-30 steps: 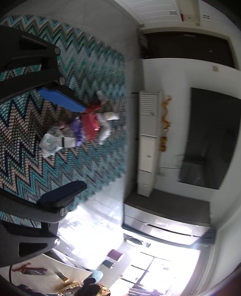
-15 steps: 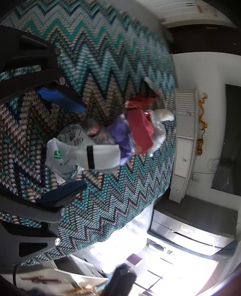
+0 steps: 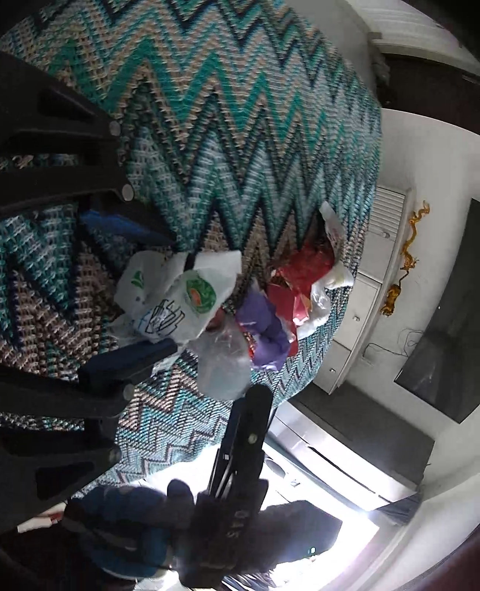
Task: Collect trash
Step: 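Grasp the white plastic bag with the left tool while the right tool grasps purple plastic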
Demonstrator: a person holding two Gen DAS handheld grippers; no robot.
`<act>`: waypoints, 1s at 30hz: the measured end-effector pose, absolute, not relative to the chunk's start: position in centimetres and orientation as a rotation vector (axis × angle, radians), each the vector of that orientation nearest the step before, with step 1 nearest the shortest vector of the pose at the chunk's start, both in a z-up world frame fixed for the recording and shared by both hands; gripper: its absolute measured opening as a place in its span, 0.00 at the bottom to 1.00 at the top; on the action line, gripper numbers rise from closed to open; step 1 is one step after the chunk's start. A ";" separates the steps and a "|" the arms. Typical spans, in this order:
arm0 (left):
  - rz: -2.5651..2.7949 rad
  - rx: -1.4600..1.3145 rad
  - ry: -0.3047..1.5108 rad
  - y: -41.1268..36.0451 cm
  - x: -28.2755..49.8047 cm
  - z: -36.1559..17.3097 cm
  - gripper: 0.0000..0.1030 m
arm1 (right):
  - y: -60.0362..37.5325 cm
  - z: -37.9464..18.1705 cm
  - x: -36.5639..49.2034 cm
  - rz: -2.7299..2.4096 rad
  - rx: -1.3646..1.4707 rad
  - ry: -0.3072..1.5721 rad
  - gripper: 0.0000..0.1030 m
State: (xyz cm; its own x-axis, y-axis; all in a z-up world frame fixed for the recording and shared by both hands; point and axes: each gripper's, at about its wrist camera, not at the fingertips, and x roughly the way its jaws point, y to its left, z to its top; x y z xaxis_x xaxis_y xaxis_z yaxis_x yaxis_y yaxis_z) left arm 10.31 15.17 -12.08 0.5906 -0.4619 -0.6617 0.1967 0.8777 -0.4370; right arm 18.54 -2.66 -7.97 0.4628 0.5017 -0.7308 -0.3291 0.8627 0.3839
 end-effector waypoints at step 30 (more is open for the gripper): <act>-0.496 -0.298 0.740 13.5 4.7 -7.5 0.37 | -7.8 -5.6 16.6 0.474 0.332 0.839 0.23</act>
State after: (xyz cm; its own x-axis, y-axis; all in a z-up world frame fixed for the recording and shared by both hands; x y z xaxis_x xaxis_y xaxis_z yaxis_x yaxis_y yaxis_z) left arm 4.72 13.54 -7.53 0.6319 -0.5284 -0.5670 0.3238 0.8446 -0.4264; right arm 16.62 -7.75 -5.58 0.5747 0.5239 -0.6287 -0.2686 0.8464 0.4598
